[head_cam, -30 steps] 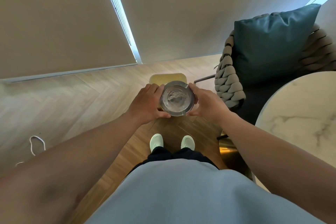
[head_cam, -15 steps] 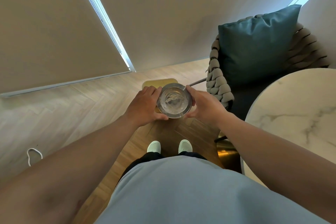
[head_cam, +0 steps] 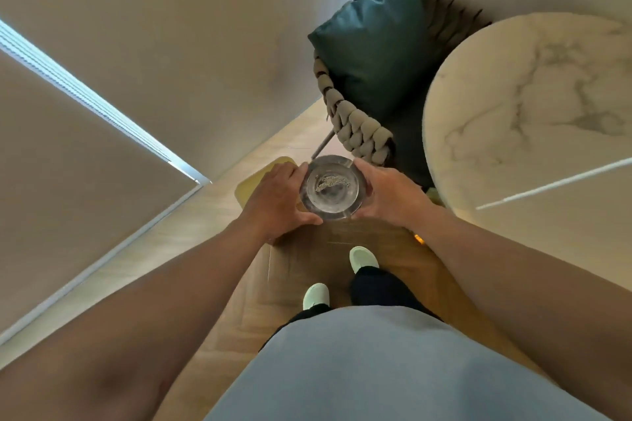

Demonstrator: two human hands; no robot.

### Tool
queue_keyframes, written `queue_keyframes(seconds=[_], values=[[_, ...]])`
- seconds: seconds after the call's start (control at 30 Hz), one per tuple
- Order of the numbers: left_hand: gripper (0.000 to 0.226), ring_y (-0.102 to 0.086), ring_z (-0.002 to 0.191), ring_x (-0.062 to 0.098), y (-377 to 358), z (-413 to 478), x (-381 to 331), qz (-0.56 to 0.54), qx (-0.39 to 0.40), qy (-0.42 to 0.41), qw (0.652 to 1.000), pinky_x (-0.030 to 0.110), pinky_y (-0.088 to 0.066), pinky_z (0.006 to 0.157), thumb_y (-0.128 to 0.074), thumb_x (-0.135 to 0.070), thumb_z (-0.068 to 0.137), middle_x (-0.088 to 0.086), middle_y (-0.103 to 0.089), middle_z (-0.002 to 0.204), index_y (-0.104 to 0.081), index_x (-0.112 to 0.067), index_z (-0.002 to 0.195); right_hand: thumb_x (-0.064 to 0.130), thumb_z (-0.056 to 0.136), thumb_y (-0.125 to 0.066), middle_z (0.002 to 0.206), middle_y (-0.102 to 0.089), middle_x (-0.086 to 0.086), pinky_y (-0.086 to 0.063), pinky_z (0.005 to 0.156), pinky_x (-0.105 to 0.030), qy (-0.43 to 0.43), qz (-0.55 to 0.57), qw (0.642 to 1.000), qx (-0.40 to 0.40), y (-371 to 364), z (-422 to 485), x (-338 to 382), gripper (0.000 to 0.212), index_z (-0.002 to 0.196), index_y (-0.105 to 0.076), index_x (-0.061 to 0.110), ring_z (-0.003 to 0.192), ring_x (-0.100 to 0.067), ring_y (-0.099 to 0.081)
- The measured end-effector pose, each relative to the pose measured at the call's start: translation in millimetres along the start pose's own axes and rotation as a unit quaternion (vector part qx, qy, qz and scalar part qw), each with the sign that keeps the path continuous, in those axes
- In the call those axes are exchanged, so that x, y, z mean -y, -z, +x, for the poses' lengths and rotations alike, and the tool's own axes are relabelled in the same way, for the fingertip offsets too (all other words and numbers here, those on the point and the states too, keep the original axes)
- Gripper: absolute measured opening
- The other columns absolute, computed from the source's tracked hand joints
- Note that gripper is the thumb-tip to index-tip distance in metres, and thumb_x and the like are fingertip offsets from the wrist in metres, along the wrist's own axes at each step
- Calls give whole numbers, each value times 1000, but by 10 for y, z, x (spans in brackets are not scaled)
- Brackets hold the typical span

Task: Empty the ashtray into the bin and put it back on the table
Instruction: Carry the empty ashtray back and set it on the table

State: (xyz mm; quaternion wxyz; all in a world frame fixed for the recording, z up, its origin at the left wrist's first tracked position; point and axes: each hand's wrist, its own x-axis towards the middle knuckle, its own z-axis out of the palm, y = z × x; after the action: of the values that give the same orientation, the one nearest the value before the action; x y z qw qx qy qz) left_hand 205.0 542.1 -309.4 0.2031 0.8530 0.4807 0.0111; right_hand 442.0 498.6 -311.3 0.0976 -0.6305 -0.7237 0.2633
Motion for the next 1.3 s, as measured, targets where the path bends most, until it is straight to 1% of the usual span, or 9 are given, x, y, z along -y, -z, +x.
queue_keyframes(seconds=[0.27, 0.4, 0.5, 0.63, 0.77, 0.97, 1.1, 1.2, 1.3], values=[[110, -44, 111, 22, -248, 28, -401, 34, 33, -129, 990, 37, -43, 95, -76, -70, 57, 7, -51, 126, -35, -14, 142, 38, 66, -90, 134, -62, -1, -50, 102, -43, -123, 54, 990, -46, -96, -907, -60, 103, 149, -31, 23, 123, -22, -59], [106, -43, 107, 17, -378, 136, -798, 33, 50, -190, 980, 35, -46, 91, -71, -75, 56, 3, -53, 124, -35, -20, 139, 38, 65, -91, 132, -64, -1, -51, 101, -41, -175, 71, 979, -74, -45, -1369, -222, 101, 147, -34, 22, 119, -22, -61], [105, -39, 109, 14, -500, 209, -1183, 33, 74, -237, 968, 33, -42, 93, -70, -75, 57, 1, -50, 127, -33, -22, 140, 38, 62, -92, 130, -63, 0, -50, 100, -37, -209, 86, 968, -110, 2, -1763, -392, 99, 144, -38, 22, 116, -21, -61], [108, -39, 121, 20, -731, 243, -1768, 43, 110, -284, 952, 38, -40, 104, -76, -67, 61, 2, -46, 136, -30, -18, 145, 38, 61, -92, 124, -66, 0, -54, 92, -38, -258, 121, 950, -127, 41, -2292, -672, 92, 137, -42, 23, 110, -23, -63], [107, -36, 124, 21, -916, 194, -2219, 40, 139, -311, 939, 38, -37, 106, -75, -65, 64, 4, -43, 138, -27, -18, 147, 39, 60, -92, 120, -66, 2, -51, 82, -31, -284, 128, 940, -138, 37, -2740, -939, 93, 137, -42, 24, 106, -21, -63], [106, -41, 119, 21, -1134, 111, -2803, 49, 151, -334, 929, 40, -39, 104, -77, -63, 63, 5, -46, 132, -30, -16, 146, 43, 58, -92, 115, -66, 4, -54, 81, -36, -299, 130, 935, -141, 37, -3259, -1310, 98, 138, -38, 26, 99, -19, -62], [105, -41, 114, 20, -1218, 78, -3063, 54, 143, -344, 927, 37, -40, 100, -79, -61, 61, 5, -48, 127, -33, -14, 143, 43, 58, -92, 116, -65, 3, -53, 81, -34, -295, 122, 936, -151, 65, -3476, -1472, 105, 143, -33, 25, 100, -18, -61], [104, -42, 115, 22, -1247, 84, -3227, 51, 143, -343, 927, 39, -41, 100, -80, -58, 60, 7, -49, 127, -35, -12, 142, 43, 58, -91, 117, -66, 2, -55, 82, -35, -288, 119, 937, -160, 111, -3578, -1584, 101, 141, -36, 24, 101, -19, -63], [104, -43, 114, 24, -1259, 155, -3350, 42, 141, -341, 928, 39, -41, 99, -81, -57, 60, 8, -50, 125, -36, -12, 141, 45, 57, -91, 116, -66, 0, -51, 77, -29, -288, 116, 936, -165, 167, -3614, -1711, 104, 142, -37, 22, 95, -17, -61]])
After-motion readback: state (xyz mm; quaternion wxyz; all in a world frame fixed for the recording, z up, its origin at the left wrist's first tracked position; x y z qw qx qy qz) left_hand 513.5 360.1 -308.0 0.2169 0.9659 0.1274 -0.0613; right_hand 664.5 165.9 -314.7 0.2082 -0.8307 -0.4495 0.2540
